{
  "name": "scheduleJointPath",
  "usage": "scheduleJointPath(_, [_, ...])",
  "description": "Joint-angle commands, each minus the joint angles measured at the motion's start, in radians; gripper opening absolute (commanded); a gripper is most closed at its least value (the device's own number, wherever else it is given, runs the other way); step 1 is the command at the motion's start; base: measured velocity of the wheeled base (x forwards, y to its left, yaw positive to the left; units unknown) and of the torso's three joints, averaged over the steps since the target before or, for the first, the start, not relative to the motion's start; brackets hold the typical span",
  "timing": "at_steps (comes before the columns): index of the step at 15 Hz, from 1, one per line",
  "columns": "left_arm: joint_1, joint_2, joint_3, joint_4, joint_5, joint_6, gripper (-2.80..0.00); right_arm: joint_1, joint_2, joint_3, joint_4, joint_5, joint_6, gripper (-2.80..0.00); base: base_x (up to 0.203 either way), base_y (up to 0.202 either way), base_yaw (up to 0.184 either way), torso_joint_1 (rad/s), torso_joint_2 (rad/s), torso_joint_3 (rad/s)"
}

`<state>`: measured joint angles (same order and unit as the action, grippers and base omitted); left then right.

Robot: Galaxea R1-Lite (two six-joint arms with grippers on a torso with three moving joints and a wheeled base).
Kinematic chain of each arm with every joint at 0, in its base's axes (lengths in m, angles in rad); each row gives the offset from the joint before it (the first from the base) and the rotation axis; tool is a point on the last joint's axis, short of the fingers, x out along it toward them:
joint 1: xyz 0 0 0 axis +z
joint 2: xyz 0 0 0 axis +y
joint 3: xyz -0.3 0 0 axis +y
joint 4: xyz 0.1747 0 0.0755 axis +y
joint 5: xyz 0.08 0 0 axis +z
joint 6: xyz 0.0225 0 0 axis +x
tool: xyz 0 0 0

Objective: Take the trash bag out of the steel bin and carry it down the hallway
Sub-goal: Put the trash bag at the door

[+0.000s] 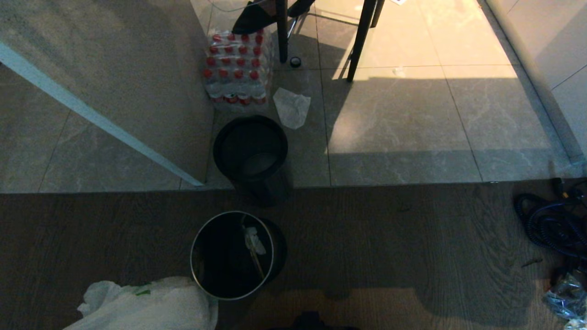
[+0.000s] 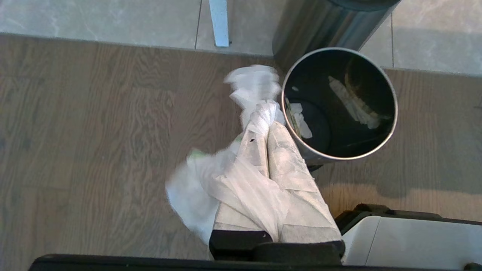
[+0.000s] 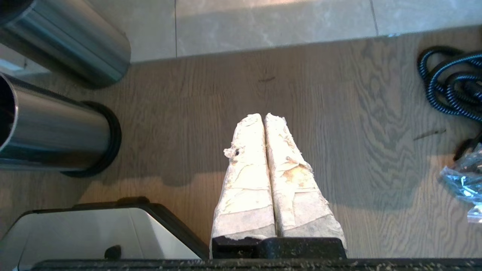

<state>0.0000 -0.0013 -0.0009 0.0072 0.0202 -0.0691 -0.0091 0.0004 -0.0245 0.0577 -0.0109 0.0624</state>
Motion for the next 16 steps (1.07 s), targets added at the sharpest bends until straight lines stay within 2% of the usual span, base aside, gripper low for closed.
scheduleJointPath(1, [0.0, 0.004, -0.001, 0.0, 0.001, -0.001, -2.8, 0.0, -0.002, 0.0, 0.001, 0.0, 0.0, -2.8, 0.0, 0.0, 0.0, -0.001, 0.0, 0.15])
scheduleJointPath(16, [0.0, 0.003, -0.001, 0.0, 0.001, 0.0, -2.8, 0.0, -0.002, 0.0, 0.001, 0.0, 0.0, -2.8, 0.0, 0.0, 0.0, 0.002, 0.0, 0.2])
